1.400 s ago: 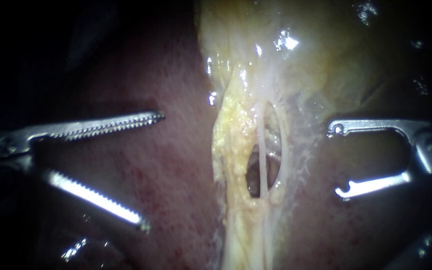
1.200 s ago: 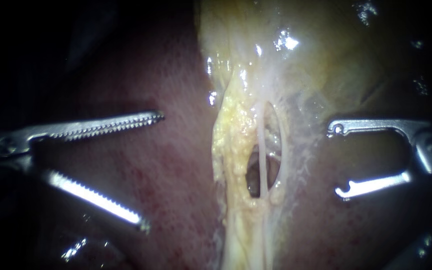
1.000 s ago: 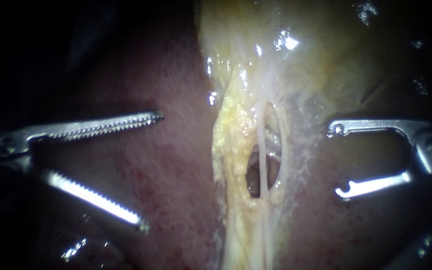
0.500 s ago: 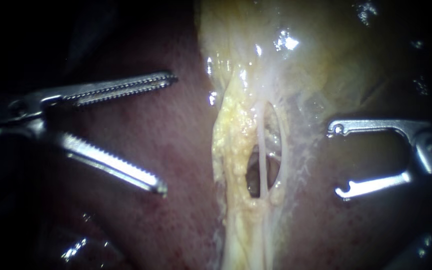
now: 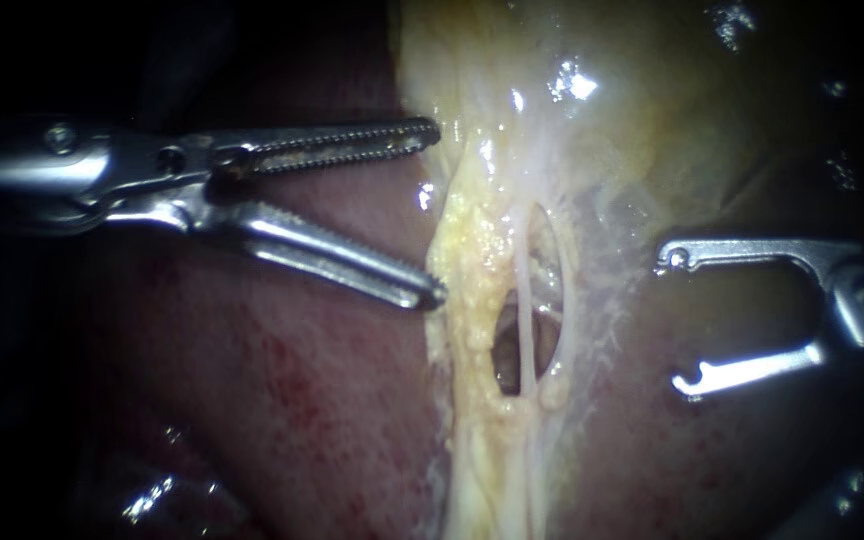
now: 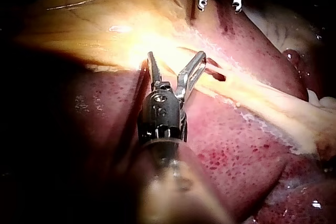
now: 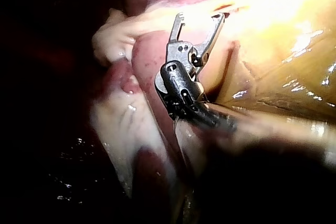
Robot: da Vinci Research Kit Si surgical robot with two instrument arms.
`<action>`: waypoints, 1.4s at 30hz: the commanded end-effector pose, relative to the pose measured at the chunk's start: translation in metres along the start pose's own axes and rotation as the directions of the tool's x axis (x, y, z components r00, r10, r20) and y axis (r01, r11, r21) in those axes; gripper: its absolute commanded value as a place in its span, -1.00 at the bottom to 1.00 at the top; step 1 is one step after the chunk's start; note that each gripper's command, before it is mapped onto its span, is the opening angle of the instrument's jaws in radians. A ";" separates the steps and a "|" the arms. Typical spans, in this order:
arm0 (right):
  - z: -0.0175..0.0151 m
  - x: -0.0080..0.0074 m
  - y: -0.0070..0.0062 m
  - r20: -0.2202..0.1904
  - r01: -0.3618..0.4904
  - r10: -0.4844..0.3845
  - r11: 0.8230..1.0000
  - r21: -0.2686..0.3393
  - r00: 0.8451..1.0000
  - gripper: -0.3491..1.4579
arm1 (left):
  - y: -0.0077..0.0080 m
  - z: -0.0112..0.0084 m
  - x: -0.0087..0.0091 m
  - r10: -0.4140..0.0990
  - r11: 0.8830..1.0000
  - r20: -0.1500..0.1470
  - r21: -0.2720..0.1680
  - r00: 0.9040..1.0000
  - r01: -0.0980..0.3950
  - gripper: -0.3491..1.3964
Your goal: Grabbing gallbladder
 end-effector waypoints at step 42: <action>0.0000 0.0000 0.0000 0.000 0.000 0.000 1.000 0.000 1.000 0.04 | 0.0002 0.0001 0.0040 -0.060 0.997 -0.085 -0.056 0.995 0.056 -1.00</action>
